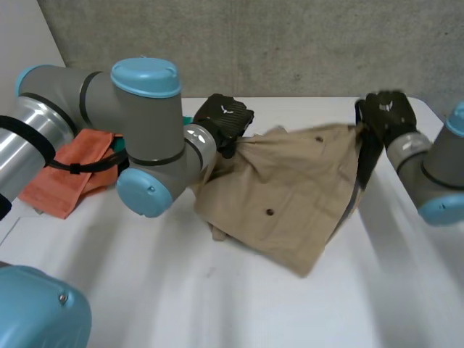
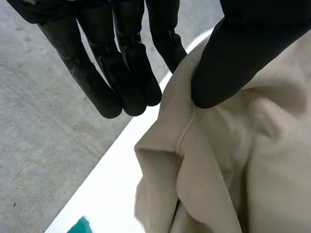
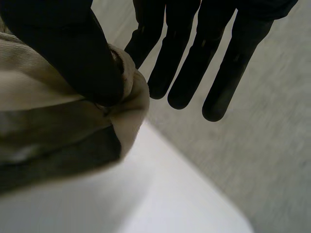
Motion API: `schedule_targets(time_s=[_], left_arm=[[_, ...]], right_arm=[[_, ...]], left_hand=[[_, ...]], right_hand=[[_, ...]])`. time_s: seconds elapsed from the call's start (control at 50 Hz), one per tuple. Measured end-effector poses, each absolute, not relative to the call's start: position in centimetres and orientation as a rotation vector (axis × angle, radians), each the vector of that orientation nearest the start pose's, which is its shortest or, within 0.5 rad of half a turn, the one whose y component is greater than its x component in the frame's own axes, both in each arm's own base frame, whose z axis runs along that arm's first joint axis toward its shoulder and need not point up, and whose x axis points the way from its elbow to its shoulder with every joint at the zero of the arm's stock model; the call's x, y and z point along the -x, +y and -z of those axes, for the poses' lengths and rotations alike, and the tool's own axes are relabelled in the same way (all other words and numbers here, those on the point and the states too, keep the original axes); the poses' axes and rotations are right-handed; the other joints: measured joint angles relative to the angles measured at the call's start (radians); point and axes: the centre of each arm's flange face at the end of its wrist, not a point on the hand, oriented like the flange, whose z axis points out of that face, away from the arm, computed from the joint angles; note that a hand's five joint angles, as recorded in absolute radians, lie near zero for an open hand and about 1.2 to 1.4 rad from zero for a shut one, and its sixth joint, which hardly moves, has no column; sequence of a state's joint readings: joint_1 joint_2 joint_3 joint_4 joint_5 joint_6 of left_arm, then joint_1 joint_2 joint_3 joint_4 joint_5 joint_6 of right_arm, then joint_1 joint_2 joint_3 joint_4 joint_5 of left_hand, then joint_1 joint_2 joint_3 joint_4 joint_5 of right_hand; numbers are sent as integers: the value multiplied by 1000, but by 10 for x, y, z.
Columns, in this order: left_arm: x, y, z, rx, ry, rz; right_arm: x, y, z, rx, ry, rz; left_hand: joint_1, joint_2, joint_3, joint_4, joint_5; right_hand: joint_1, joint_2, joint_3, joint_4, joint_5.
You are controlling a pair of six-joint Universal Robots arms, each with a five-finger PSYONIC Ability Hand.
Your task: Fold the laundry.
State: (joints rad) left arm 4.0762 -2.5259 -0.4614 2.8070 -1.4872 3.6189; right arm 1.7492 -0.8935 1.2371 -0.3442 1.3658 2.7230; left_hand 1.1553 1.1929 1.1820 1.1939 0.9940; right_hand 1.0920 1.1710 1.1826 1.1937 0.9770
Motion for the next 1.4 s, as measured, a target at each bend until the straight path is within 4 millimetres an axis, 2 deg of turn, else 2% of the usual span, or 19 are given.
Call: schedule_targets(time_s=[0.12,0.14,0.22,0.28,0.4,0.5,0.54,0.56,0.64,0.76,0.9,1.04,1.14,1.2,1.22,1.26,1.34,1.36,1.4], left_arm=[[417,-288,-218,-1303,2225,2178],[421,-285,-214,-1280,2236,2192],[427,-285,-206,-1192,2235,2230],[424,-292,-208,-1109,2219,2242],[394,-307,-230,-986,2218,2216],[354,-310,-247,-968,2284,2146],[346,-309,-246,-977,2311,2119],[336,-306,-242,-991,2360,2073],[318,-294,-217,-1037,2547,1893],[313,-284,-176,-1063,2789,1654],[330,-291,-150,-1049,2875,1623],[349,-293,-145,-1064,2875,1680],[360,-289,-140,-1095,2865,1691],[369,-286,-136,-1111,2843,1691],[371,-285,-135,-1110,2831,1692],[375,-283,-136,-1102,2799,1703],[378,-285,-148,-1045,2713,1753],[376,-287,-157,-1012,2676,1779],[373,-290,-169,-968,2632,1812]], right_arm=[[-242,-464,-185,821,1853,2360],[-245,-477,-179,811,1822,2379],[-251,-489,-164,795,1838,2371],[-251,-489,-156,781,1935,2316],[-239,-459,-183,735,2195,2146],[-225,-394,-230,753,2393,1924],[-224,-379,-235,769,2416,1878],[-224,-356,-237,805,2447,1793],[-228,-300,-219,911,2496,1561],[-239,-254,-172,1009,2505,1343],[-253,-254,-135,1026,2429,1451],[-258,-273,-124,998,2375,1639],[-258,-277,-126,990,2360,1683],[-258,-276,-137,986,2334,1710],[-258,-275,-143,984,2317,1725],[-258,-273,-158,980,2280,1758],[-257,-272,-181,970,2223,1810],[-254,-272,-200,953,2184,1850],[-252,-273,-213,935,2161,1877]], left_hand=[[0,-1,0,-2,0],[-210,-211,-208,-191,-185],[-846,-777,-747,-762,-748],[-968,-984,-973,-994,-946],[-969,-989,-974,-996,-946],[-963,-987,-972,-993,-945],[-943,-971,-959,-974,-938],[-848,-890,-887,-895,-869],[-682,-732,-720,-728,-702],[-712,-754,-742,-761,-742],[-840,-889,-879,-896,-879],[-840,-895,-884,-901,-887],[-791,-844,-833,-846,-824],[-548,-618,-610,-619,-595],[-279,-354,-342,-372,-353],[-9,-69,-59,-56,-50],[-7,-16,-4,0,-23],[-7,-16,-4,0,-23],[-7,-16,-4,0,-23]], right_hand=[[22,0,4,0,0],[19,-5,-2,-5,-1],[-565,-609,-589,-585,-596],[-863,-938,-933,-938,-910],[-873,-963,-974,-981,-928],[-873,-963,-974,-981,-928],[-873,-963,-974,-981,-928],[-873,-964,-974,-981,-928],[-873,-964,-974,-981,-928],[-869,-958,-969,-977,-924],[-667,-749,-756,-779,-727],[-34,-63,-84,-95,-63],[16,-3,-4,-3,22],[19,-3,-4,-3,22],[19,-3,-4,-3,22],[20,-3,-4,-3,29],[21,-3,-4,-3,32],[21,-3,-4,-3,32],[21,-3,-4,-3,32]])
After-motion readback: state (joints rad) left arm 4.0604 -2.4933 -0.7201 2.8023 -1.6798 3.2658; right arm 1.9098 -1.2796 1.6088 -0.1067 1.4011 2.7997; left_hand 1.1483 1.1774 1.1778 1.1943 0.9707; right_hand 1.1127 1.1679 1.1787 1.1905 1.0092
